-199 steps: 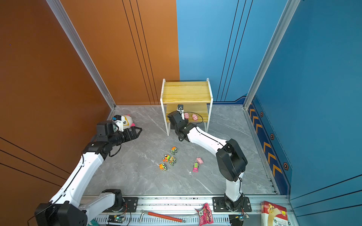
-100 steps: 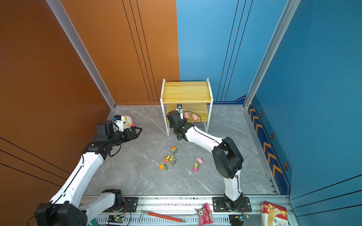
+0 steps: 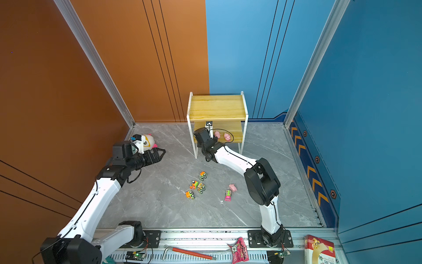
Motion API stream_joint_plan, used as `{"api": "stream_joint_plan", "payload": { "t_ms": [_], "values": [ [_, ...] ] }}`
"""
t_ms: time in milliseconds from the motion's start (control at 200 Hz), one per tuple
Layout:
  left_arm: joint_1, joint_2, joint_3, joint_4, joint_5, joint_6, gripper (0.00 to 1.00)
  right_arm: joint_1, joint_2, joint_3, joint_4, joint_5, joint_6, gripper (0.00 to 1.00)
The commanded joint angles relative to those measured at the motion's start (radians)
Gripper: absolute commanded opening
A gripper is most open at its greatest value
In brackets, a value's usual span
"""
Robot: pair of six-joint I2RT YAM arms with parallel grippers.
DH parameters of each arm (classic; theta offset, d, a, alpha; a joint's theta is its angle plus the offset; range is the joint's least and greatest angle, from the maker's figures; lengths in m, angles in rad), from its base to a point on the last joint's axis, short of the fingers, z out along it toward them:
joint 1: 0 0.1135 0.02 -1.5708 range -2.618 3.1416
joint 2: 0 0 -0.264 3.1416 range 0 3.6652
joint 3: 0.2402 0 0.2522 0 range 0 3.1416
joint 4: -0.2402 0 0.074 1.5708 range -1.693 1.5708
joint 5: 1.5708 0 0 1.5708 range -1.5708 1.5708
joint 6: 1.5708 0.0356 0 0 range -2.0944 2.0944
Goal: Organize plastic toys on shelves
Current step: Place the plastic toy on the shelf.
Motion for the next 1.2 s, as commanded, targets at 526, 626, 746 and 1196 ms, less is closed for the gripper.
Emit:
{"api": "stream_joint_plan", "payload": {
  "t_ms": [526, 626, 746, 1196],
  "values": [
    [0.010, 0.005, -0.017, 0.003, 0.018, 0.019, 0.97, 0.020, -0.179, -0.123, 0.058, -0.037, -0.018, 0.60],
    [0.010, 0.010, -0.017, 0.003, 0.018, 0.019, 0.97, 0.037, -0.243, -0.195, 0.067, -0.043, 0.001, 0.61],
    [0.010, 0.013, -0.018, 0.002, 0.019, 0.018, 0.97, 0.059, -0.329, -0.282, 0.052, -0.044, 0.025, 0.62],
    [-0.025, 0.025, -0.019, 0.003, 0.010, 0.018, 0.97, 0.075, -0.656, -0.632, -0.254, -0.075, 0.280, 0.62]
  ]
}}
